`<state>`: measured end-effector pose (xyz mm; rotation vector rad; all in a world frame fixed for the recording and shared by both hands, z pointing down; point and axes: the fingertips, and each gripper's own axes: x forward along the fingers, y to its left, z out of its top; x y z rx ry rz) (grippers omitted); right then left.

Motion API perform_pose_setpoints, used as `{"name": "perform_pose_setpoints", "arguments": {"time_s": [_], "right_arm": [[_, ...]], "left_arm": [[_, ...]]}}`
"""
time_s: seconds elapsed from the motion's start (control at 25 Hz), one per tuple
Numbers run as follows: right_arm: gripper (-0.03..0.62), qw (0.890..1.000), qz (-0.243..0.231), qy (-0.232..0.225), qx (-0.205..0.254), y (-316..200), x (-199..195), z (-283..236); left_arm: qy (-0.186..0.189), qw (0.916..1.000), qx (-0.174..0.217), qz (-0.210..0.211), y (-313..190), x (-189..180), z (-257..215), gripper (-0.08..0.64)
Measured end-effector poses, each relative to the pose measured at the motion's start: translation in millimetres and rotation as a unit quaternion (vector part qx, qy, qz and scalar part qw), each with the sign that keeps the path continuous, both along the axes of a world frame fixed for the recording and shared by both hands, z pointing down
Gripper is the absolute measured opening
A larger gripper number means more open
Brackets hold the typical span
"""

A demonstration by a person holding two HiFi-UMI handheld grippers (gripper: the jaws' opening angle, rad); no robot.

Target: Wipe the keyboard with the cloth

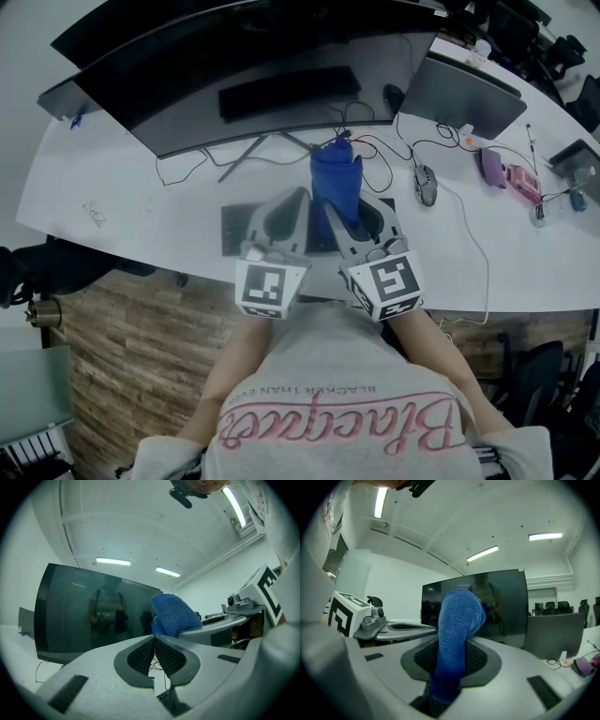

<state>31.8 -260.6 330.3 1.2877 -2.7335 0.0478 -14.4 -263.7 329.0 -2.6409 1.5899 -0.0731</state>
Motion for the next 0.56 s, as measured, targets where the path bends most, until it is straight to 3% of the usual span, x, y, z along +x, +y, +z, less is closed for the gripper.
{"name": "perform_pose_setpoints", "arguments": {"time_s": [0.56], "right_arm": [[0.103,1.0,0.005,0.011,0.001,-3.7,1.4,0.1]], "left_arm": [[-0.001,0.9999,0.003,0.016,-2.4,6.7,-4.4,0.007]]}}
